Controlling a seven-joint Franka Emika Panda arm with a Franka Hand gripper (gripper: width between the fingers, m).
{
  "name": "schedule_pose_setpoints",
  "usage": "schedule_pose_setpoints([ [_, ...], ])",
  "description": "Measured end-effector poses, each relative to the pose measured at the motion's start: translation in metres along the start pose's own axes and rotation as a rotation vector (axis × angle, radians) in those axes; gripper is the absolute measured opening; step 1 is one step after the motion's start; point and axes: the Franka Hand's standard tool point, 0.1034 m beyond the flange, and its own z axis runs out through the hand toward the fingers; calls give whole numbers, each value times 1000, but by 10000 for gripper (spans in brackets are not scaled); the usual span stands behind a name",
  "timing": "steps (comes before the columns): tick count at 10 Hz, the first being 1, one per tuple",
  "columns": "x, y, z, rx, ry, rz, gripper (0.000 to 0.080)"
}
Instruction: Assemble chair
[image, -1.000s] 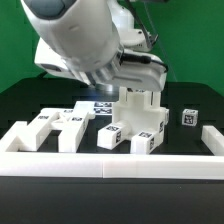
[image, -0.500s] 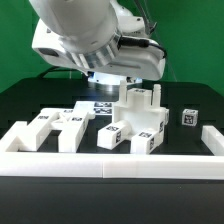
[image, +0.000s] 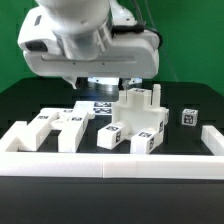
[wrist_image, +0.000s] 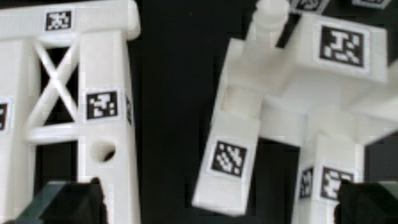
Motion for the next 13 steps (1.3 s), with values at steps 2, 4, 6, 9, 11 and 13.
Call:
schedule_pose_setpoints([
  [2, 7, 0, -3, 1, 84, 1, 649],
  [4, 14, 1, -8, 2, 178, -2, 649],
  [6, 23, 8, -8, -15, 300, -59, 649],
  [9, 35, 9, -35, -32, 429, -120, 649],
  [11, 42, 15, -36, -43, 518, -109, 649],
  [13, 49, 28, -40, -75, 634, -145, 649],
])
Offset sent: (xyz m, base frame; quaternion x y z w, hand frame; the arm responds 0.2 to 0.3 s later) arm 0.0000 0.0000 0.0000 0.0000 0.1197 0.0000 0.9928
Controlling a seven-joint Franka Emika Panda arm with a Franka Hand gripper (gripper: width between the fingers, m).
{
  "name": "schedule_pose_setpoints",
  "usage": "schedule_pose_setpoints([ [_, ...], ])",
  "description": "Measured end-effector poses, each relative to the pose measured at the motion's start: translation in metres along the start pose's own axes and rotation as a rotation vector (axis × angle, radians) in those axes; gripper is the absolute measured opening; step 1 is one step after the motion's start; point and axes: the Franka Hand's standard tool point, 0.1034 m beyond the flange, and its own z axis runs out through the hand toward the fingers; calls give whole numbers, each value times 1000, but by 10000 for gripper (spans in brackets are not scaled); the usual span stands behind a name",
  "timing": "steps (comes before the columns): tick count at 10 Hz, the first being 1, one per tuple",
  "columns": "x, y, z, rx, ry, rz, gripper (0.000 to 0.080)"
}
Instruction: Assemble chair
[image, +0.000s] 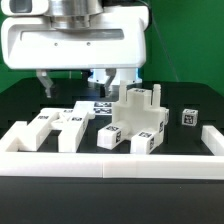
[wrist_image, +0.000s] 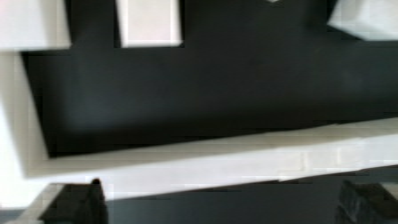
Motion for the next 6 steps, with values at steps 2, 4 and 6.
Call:
schedule_pose_setpoints([
  [2, -16, 21, 11, -20, 42, -6, 649],
  [4, -23, 29, 26, -54, 94, 1, 649],
  [6, -24, 28, 26, -51, 88, 1, 649],
])
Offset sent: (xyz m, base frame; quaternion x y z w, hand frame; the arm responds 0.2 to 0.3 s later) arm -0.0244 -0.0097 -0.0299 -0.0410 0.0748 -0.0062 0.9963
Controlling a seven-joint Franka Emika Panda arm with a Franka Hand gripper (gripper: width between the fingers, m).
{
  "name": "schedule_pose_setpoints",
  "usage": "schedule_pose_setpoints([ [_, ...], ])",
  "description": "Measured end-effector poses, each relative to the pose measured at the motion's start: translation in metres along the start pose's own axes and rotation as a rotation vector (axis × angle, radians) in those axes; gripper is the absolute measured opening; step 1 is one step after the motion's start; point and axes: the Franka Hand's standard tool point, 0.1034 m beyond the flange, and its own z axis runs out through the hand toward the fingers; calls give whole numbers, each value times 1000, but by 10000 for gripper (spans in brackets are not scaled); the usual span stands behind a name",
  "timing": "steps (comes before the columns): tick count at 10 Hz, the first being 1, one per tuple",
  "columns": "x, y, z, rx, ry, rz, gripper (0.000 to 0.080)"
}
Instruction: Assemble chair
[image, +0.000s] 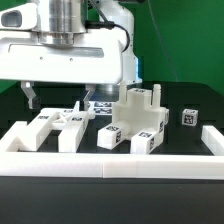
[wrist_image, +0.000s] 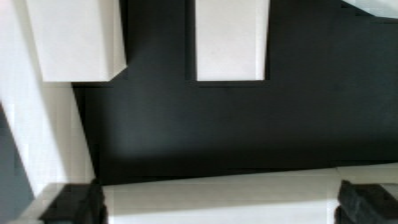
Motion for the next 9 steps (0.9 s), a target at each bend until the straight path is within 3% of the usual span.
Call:
schedule_pose_setpoints([
  [2, -1, 2, 1, 2, -2, 7, 649],
  [4, -25, 4, 9, 26, -26, 56, 649],
  [6, -42, 2, 15, 33, -53, 56, 649],
  [9, -45, 1, 18, 34, -60, 54, 649],
])
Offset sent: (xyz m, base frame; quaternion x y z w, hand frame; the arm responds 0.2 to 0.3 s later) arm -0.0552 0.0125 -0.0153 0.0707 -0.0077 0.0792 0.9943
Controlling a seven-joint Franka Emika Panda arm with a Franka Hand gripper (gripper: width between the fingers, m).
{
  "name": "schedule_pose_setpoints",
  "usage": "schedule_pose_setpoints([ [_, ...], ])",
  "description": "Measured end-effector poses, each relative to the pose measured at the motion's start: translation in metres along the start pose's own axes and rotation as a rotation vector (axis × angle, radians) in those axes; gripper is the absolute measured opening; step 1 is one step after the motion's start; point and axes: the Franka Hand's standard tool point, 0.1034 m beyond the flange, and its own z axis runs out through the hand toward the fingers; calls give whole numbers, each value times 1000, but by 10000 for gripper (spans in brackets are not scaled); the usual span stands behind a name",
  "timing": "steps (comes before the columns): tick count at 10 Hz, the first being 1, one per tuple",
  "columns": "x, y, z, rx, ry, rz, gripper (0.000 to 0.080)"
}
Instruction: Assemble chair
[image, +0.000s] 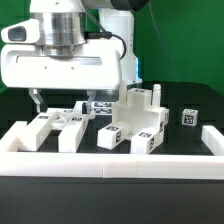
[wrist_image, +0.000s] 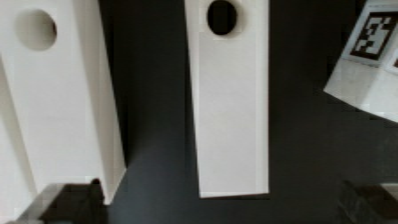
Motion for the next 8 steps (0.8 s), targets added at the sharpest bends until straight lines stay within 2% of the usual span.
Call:
schedule_pose_setpoints([
  [4, -12, -2, 11, 0, -18, -11, 649],
  [6, -16, -3, 25, -15, -14, -15, 649],
  [8, -18, -5, 30, -15, -22, -19, 649],
])
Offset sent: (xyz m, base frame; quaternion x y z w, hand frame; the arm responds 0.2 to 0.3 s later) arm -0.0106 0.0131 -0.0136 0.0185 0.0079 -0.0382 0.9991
